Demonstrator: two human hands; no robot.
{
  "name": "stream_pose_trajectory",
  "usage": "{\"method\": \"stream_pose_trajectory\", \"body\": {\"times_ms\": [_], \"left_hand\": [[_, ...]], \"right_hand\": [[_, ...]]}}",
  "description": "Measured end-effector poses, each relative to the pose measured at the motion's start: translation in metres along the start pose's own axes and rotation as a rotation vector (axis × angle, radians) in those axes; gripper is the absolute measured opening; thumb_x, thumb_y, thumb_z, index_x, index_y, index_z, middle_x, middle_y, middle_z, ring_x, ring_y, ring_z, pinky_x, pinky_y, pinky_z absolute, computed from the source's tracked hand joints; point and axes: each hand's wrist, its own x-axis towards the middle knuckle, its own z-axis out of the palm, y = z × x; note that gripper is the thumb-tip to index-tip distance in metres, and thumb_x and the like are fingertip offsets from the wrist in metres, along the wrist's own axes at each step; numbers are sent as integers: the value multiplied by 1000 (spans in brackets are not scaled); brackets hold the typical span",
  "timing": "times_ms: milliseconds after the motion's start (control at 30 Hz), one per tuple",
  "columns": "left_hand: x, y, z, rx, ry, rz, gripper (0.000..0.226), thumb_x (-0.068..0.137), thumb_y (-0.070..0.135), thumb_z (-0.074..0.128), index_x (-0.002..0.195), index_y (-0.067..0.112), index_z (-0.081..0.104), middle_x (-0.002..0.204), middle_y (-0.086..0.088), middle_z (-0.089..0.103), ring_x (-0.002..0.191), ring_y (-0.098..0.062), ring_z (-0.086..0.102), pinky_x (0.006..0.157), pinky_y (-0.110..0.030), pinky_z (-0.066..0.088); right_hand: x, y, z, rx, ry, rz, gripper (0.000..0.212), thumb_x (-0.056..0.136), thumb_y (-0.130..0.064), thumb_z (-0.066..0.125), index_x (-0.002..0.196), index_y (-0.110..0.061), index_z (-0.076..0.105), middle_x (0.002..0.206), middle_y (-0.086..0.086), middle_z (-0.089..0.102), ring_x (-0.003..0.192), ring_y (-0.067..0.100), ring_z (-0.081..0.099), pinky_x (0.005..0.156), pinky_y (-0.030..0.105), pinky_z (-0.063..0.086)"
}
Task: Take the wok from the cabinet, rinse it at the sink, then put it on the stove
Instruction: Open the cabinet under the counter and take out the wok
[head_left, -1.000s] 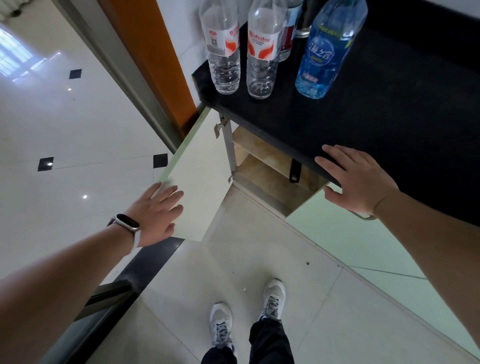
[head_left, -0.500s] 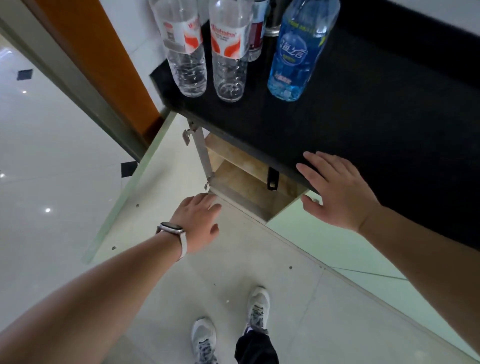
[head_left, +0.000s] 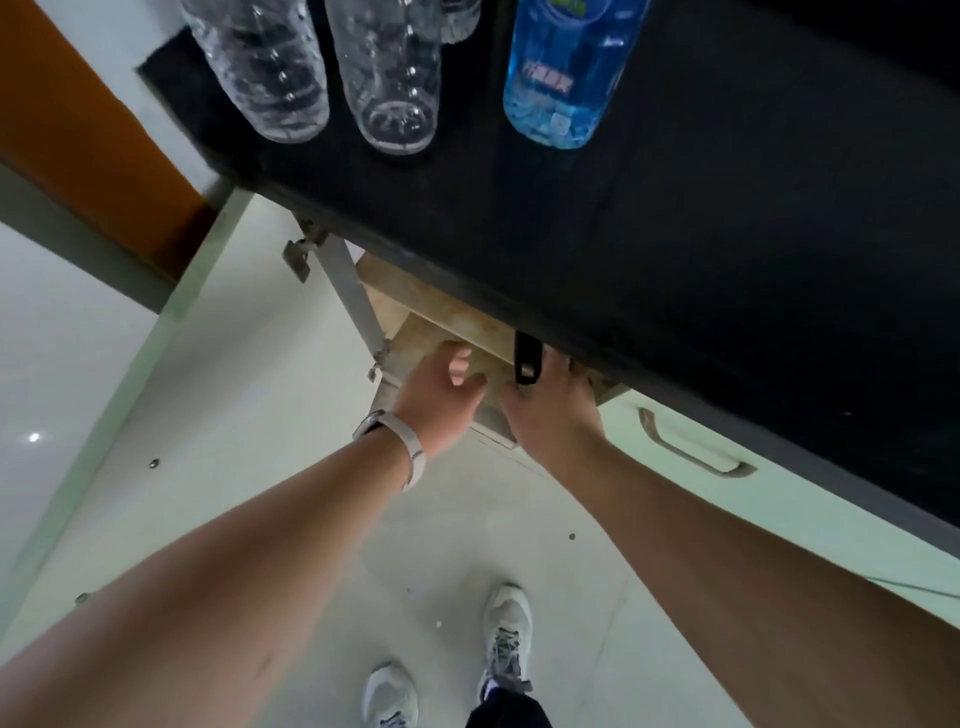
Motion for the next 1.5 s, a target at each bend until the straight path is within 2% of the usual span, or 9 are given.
{"method": "stream_pose_trajectory", "body": {"times_ms": [67,200,433,633,800,933,1233,1367,1500], "left_hand": [[17,6,9,-180,15,-76,36,94,17,54,130,18,54,124,1,60,100,-11,60,63,-9,43],[39,7,21,-245,-9,-86,38,92,13,52,129,19,58,123,0,63,90,-6,59,61,-9,38],[59,3,39,-308,-60,-128,35,81,17,56,113,20,68,107,-4,70,98,-24,66,90,-35,54],[60,4,45,-305,-99,-118,36,87,19,63,122,17,64,98,-3,73,90,-18,70,74,-20,51],[54,-3,50,-287,-119,-124,43,84,19,66,127,13,62,94,-6,75,86,-20,71,79,-28,56],[44,-7,51,-276,-147,-131,38,86,24,66,123,15,61,94,-4,73,86,-18,70,71,-23,53],[24,-20,53,-155,-241,-166,31,90,32,64,115,14,65,98,-9,71,73,-16,61,58,-25,47],[7,-25,56,-168,-264,-201,21,91,29,63,105,13,62,90,-6,66,74,-20,57,57,-27,46],[-11,-35,65,-162,-269,-194,27,89,30,65,110,15,61,86,4,65,71,-9,59,59,-22,44]], "right_hand": [[16,-3,7,9,16,58,56,99,-35,52,143,-4,33,136,22,48,119,37,53,93,40,46],[39,-1,20,145,79,45,39,99,-31,53,122,0,55,119,20,63,107,37,60,90,44,51],[57,9,36,217,120,10,36,100,-26,50,130,-4,53,122,17,64,110,35,61,87,41,48],[52,27,47,253,140,37,42,98,-36,51,130,-9,49,115,11,64,100,29,62,75,32,44],[39,40,59,194,55,86,40,97,-35,56,128,-13,46,101,4,61,81,24,62,63,29,46],[21,46,69,257,66,75,33,94,-35,58,118,-14,49,94,5,65,78,27,64,60,35,50],[-19,65,85,232,-22,49,23,93,-36,58,104,-21,43,77,-7,57,64,18,57,48,30,35],[-30,69,86,284,-74,122,21,88,-27,59,100,-19,43,78,-4,57,60,15,54,48,29,35],[-36,68,89,455,-87,228,33,80,-15,58,107,-22,41,84,6,63,62,23,62,48,34,48]]}}
